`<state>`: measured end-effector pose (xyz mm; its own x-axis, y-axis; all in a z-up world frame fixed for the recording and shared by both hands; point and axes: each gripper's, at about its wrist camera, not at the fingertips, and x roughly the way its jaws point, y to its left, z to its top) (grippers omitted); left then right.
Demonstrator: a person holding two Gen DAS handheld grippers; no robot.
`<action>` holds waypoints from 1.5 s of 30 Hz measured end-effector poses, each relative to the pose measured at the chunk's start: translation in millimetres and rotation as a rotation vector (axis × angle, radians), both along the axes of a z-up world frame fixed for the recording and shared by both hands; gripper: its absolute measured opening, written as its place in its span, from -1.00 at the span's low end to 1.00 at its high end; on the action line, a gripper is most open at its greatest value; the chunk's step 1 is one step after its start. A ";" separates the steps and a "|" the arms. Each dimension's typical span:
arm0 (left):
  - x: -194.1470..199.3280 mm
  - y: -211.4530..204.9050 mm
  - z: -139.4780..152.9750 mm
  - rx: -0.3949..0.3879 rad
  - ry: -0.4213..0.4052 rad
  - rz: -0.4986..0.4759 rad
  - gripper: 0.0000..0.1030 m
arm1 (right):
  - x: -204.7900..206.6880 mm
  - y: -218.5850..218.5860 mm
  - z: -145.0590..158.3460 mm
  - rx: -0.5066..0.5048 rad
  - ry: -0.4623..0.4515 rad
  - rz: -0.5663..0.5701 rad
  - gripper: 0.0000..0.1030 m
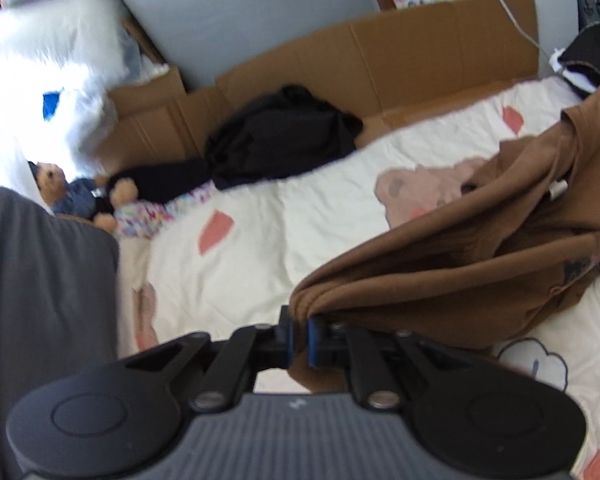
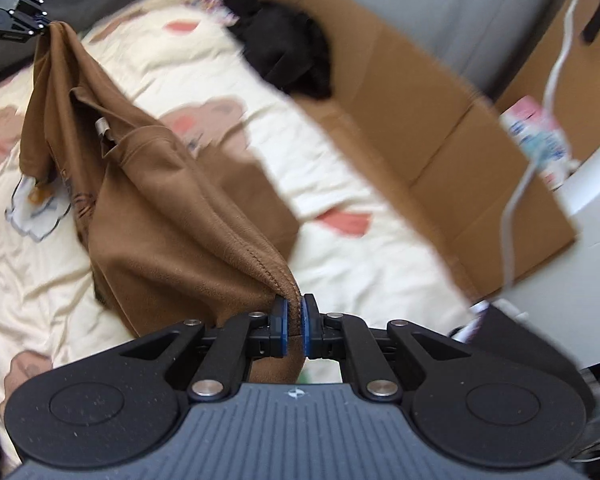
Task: Fold clothes
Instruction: 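Lift the brown shirt high with both tools, letting it hang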
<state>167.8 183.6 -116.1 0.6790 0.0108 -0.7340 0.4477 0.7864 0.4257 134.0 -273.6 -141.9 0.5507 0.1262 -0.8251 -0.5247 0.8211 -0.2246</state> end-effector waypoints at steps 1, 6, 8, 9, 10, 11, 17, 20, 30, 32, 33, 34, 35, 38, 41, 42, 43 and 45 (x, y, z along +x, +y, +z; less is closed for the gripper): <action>-0.3 -2.6 11.4 0.002 -0.021 -0.001 -0.87 | -0.7 -0.7 9.9 -0.008 -0.020 -0.002 -0.87; -4.9 -9.3 62.8 -0.007 -0.113 0.001 -0.87 | -5.2 -6.8 54.3 -0.035 -0.114 -0.016 -0.87; -7.5 -11.4 82.2 -0.012 -0.150 0.004 -0.88 | -9.7 -13.2 83.1 -0.047 -0.180 -0.035 -0.88; -9.0 -12.8 93.0 -0.013 -0.173 0.005 -0.88 | -11.8 -15.9 94.7 -0.051 -0.207 -0.043 -0.88; -10.0 -13.9 101.6 -0.016 -0.190 0.007 -0.88 | -13.9 -18.6 106.3 -0.056 -0.234 -0.051 -0.88; -11.2 -15.1 111.7 -0.021 -0.211 0.011 -0.88 | -15.4 -21.0 117.9 -0.061 -0.262 -0.058 -0.88; -20.1 -21.8 177.5 -0.054 -0.342 0.036 -0.88 | -22.1 -34.1 188.0 -0.093 -0.425 -0.093 -0.88; -24.9 -24.6 208.8 -0.055 -0.403 0.043 -0.88 | -25.0 -38.9 225.0 -0.091 -0.503 -0.110 -0.88; -43.2 -28.9 310.2 -0.065 -0.586 0.074 -0.88 | -39.4 -33.1 317.0 -0.111 -0.719 -0.130 -0.88; -50.8 -26.9 323.9 -0.058 -0.607 0.094 -0.88 | -43.4 -31.5 331.3 -0.113 -0.746 -0.128 -0.88; -55.8 -26.0 332.0 -0.055 -0.621 0.096 -0.88 | -45.5 -31.2 337.7 -0.114 -0.756 -0.127 -0.88; -60.1 -25.3 338.4 -0.056 -0.630 0.099 -0.88 | -47.1 -30.6 343.5 -0.115 -0.766 -0.126 -0.88; -62.9 -24.0 344.8 -0.059 -0.640 0.103 -0.88 | -48.4 -30.2 348.0 -0.116 -0.774 -0.126 -0.88; -69.5 -21.3 360.3 -0.055 -0.665 0.113 -0.88 | -52.2 -29.0 366.9 -0.109 -0.805 -0.133 -0.88; -77.3 -21.4 377.0 -0.056 -0.698 0.124 -0.88 | -62.8 -22.2 387.6 -0.108 -0.833 -0.134 -0.88; -79.9 -21.0 381.5 -0.058 -0.704 0.127 -0.88 | -64.2 -20.1 392.3 -0.111 -0.841 -0.132 -0.88; -82.0 -20.8 386.1 -0.058 -0.711 0.128 -0.88 | -65.4 -18.2 396.9 -0.114 -0.849 -0.130 -0.88; -86.5 -20.0 392.7 -0.051 -0.721 0.130 -0.88 | -67.3 -15.6 403.3 -0.116 -0.858 -0.129 -0.88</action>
<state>81.2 163.5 276.6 0.9891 0.1017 -0.1067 -0.0282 0.8409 0.5405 66.6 -289.2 261.4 0.9917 -0.0383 -0.1229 -0.0412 0.8100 -0.5850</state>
